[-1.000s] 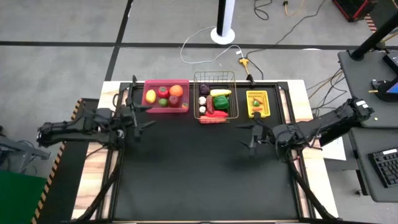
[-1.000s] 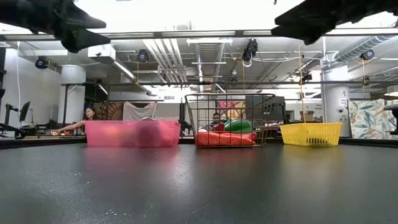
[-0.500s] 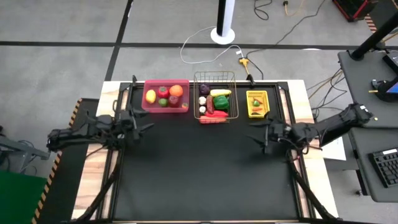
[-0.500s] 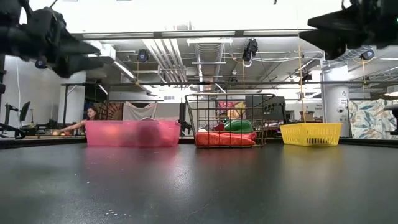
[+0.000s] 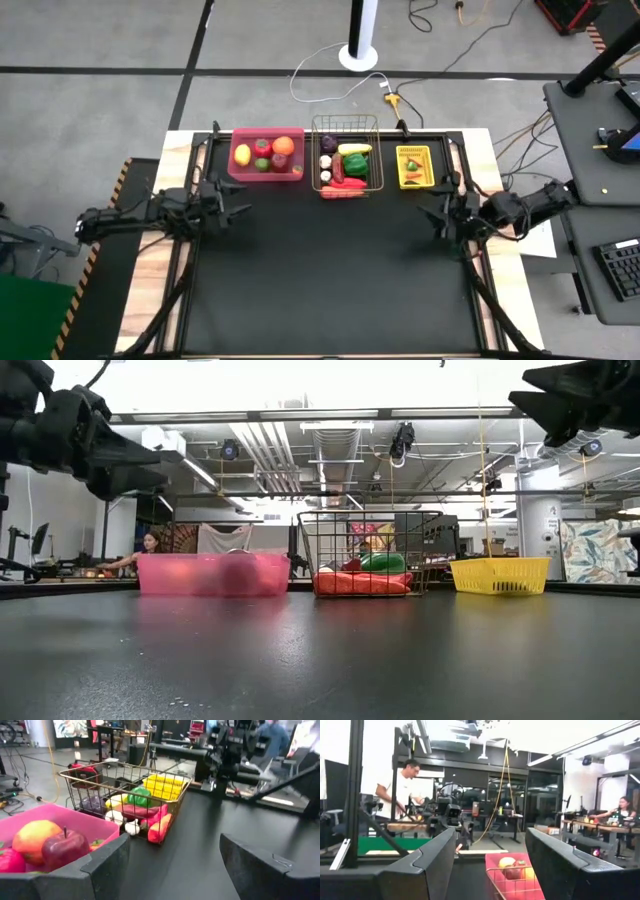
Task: Sort produce into baskets
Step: Return to Home Position
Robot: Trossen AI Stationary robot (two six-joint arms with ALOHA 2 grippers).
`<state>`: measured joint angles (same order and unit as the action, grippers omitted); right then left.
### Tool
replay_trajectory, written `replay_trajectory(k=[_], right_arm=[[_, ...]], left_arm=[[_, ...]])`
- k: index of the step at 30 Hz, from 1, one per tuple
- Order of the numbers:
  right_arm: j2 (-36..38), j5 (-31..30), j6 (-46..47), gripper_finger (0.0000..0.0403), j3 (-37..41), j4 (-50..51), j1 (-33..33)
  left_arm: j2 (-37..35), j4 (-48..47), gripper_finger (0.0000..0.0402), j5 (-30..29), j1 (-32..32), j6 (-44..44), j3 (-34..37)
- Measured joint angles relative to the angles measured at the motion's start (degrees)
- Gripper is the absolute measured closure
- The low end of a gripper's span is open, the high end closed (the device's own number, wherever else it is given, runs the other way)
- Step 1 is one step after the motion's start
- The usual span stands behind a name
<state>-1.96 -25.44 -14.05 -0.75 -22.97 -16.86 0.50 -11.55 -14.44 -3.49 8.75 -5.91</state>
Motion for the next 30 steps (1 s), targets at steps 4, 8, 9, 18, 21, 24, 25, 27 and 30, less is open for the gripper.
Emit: replay_trajectory(k=[4, 8, 9, 18, 21, 24, 25, 27, 30], right_arm=[[1.8, 0.2, 0.3, 0.017, 0.0, 4.6, 0.0], [1.9, 1.0, -1.7, 0.017, -0.3, 7.9, 0.0], [1.9, 1.1, -2.0, 0.017, -0.4, 7.8, 0.0], [1.9, 1.9, -12.6, 0.017, -5.4, 7.9, 0.0], [1.9, 2.3, -15.6, 0.017, -6.8, 7.8, 0.0], [1.9, 7.9, -13.9, 0.017, -6.2, 7.2, 0.0], [1.9, 10.4, -13.0, 0.017, -5.6, 6.8, 0.0], [1.9, 12.4, -11.3, 0.0171, -4.2, 5.4, 0.0], [1.9, 12.4, -10.7, 0.017, -1.5, 0.8, 0.0]], left_arm=[[-0.1, 2.2, 0.0114, -1.4, 0.0, 2.8, 0.0], [0.1, 0.6, 0.0114, -6.6, 0.0, 4.4, 0.0], [0.2, 0.2, 0.0114, -7.5, 0.0, 4.9, 0.0], [1.4, -1.1, 0.0114, -8.5, 0.0, 8.5, 0.0], [1.7, -1.1, 0.0114, -8.5, 0.0, 8.3, 0.0], [1.9, -1.0, 0.0114, -8.6, 0.0, 8.3, 0.0], [1.9, -1.0, 0.0114, -8.6, 0.0, 8.3, 0.0], [2.0, -1.0, 0.0114, -8.6, 0.0, 8.3, 0.0], [1.9, -1.0, 0.0114, -8.6, 0.0, 8.3, 0.0]])
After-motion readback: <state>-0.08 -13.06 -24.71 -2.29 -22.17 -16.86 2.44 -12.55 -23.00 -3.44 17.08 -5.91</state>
